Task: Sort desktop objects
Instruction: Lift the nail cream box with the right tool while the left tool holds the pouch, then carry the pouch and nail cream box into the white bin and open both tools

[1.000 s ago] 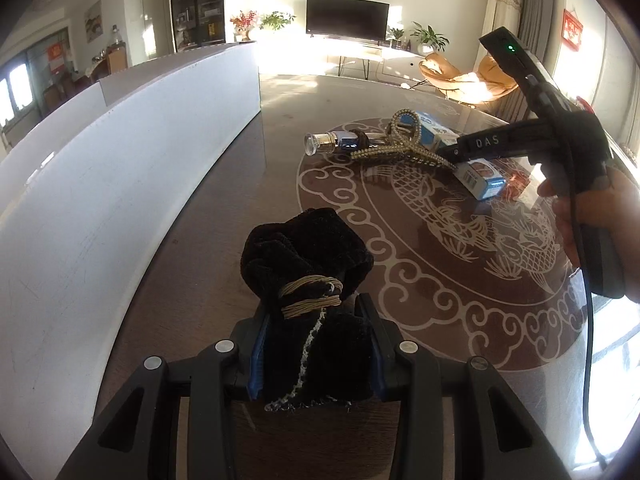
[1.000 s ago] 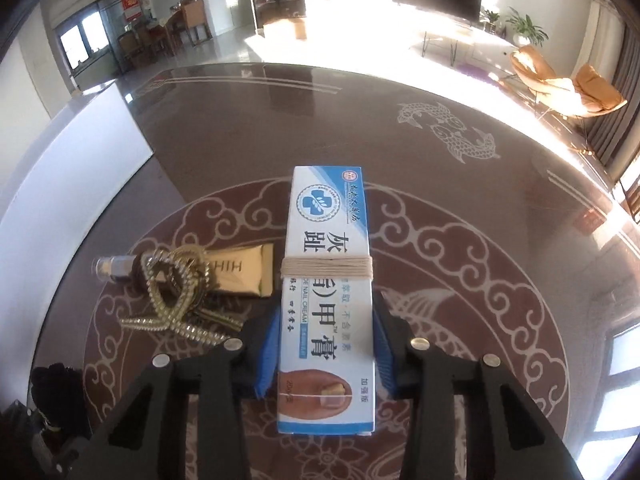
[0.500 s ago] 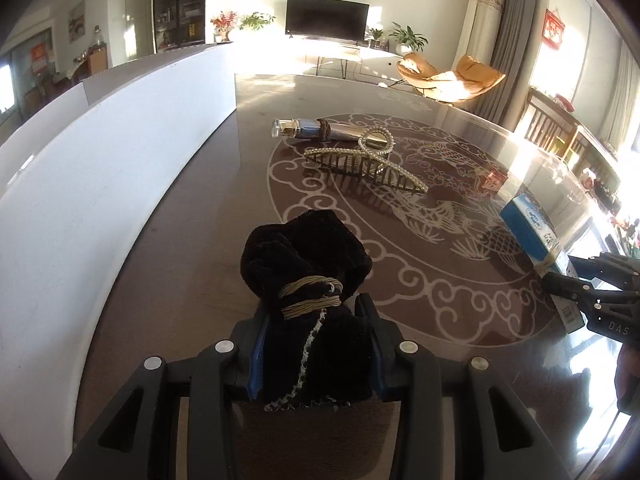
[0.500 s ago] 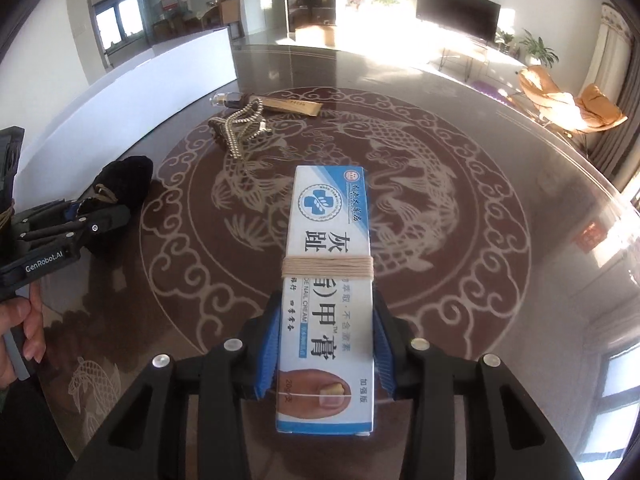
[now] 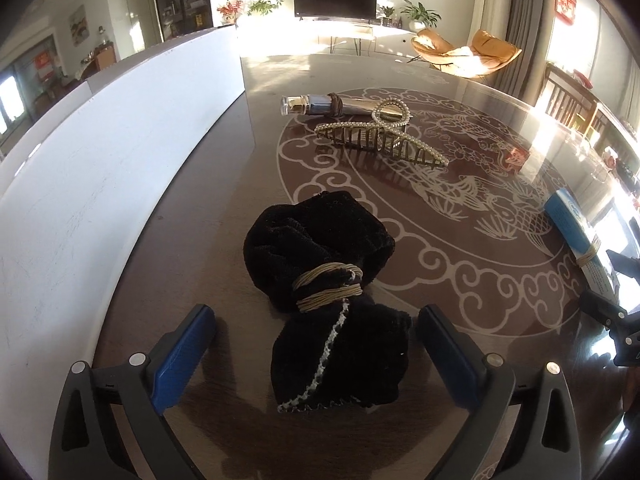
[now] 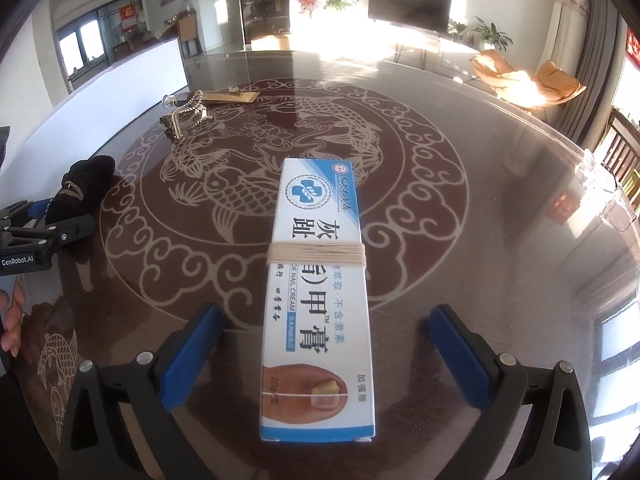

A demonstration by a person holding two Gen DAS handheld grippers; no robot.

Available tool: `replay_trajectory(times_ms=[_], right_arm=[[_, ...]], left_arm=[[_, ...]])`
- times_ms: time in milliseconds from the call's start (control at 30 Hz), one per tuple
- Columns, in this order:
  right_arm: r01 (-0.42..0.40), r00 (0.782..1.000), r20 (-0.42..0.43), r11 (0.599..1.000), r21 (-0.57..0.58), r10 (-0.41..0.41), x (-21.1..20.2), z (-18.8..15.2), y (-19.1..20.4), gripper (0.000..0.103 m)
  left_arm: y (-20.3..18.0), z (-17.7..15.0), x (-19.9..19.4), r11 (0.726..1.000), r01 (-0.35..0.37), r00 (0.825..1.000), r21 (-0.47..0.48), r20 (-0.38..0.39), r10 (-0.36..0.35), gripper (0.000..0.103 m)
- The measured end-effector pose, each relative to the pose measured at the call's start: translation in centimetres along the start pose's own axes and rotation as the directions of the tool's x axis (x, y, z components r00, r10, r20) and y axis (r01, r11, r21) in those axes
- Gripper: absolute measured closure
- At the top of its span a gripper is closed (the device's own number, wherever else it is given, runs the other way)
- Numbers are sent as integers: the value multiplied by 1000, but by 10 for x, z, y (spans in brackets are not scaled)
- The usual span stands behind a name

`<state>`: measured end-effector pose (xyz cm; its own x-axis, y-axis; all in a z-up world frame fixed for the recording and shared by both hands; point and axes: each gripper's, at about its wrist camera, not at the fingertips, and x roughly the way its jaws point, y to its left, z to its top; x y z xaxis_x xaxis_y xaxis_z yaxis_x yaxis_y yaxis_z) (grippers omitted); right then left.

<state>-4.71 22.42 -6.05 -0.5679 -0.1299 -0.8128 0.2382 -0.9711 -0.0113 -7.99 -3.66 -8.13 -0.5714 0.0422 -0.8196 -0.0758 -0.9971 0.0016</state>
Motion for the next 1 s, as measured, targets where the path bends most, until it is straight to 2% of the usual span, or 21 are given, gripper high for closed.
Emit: replay_trajectory(times_ms=[700,767,833,867,900,933,967,1000], right_arm=[[-5,1000,0,1000,-3,5,1,0,1,0],[-33,999,-20,999,-39,32,4,4,1,0],[-60,995,-80,996,-63,55,10,15,0,0],[-83,992,-100,995,-55,77,12,20,-2,6],[-97,991,-98,994,-39,93,11,24,-5,17],[-85,993,-88,996,-37,81,9,28,-7,56],[-81,993,-94,996,-40,77,7,33,-8,58],[-104,989,-110,994,-17,101,7,36,-11,59]], left_arm=[[0,2,0,1000,2,1000,6,-5,-2,0],[-1,4,1,1000,5,1000,17,-19,-4,0],[-1,7,2,999,18,999,33,-49,-17,0],[-1,10,2,999,18,998,37,-64,-16,0],[-2,11,-1,999,20,998,40,-55,-18,18],[-4,13,-7,998,27,999,52,-31,-26,67],[-5,14,-11,998,28,999,65,-39,-26,72],[-6,15,-18,997,37,999,72,-28,-35,72]])
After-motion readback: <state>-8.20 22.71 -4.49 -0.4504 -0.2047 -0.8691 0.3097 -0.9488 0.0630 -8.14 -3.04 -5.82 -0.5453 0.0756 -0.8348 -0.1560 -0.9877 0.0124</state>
